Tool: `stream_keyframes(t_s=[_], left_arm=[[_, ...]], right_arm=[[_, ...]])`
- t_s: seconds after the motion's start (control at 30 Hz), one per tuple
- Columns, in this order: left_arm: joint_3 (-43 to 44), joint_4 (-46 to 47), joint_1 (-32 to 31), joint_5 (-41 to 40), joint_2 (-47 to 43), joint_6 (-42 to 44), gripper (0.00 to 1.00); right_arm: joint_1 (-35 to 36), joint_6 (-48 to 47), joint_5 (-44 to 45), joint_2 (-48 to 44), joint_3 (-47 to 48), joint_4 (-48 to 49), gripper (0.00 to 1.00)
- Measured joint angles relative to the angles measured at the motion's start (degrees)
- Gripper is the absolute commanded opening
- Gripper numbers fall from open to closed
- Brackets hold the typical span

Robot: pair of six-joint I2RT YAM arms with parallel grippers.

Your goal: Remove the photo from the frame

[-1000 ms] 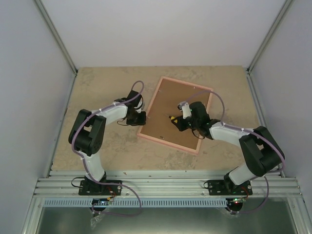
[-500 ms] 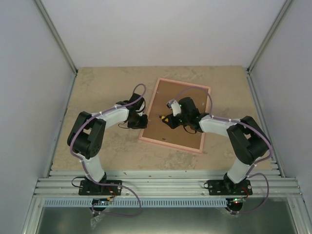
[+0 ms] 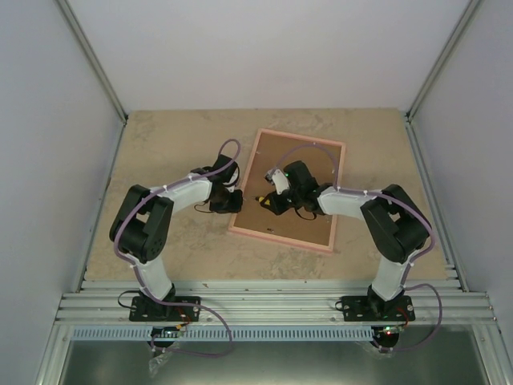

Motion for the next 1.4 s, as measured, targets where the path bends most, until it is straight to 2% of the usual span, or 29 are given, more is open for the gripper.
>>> stream_keyframes(t_s=[0.73, 1.4], left_arm=[[-0.46, 0.04, -0.28, -0.35, -0.42, -0.07, 0.08], [-0.46, -0.79, -0.28, -0.96, -0.59, -0.46, 0.06]], right_arm=[[0.96, -1.88, -0.33, 2.80, 3.91, -3.26, 0.00], [0.81, -6.67, -3.06, 4.98, 8.33, -10.23, 0.00]])
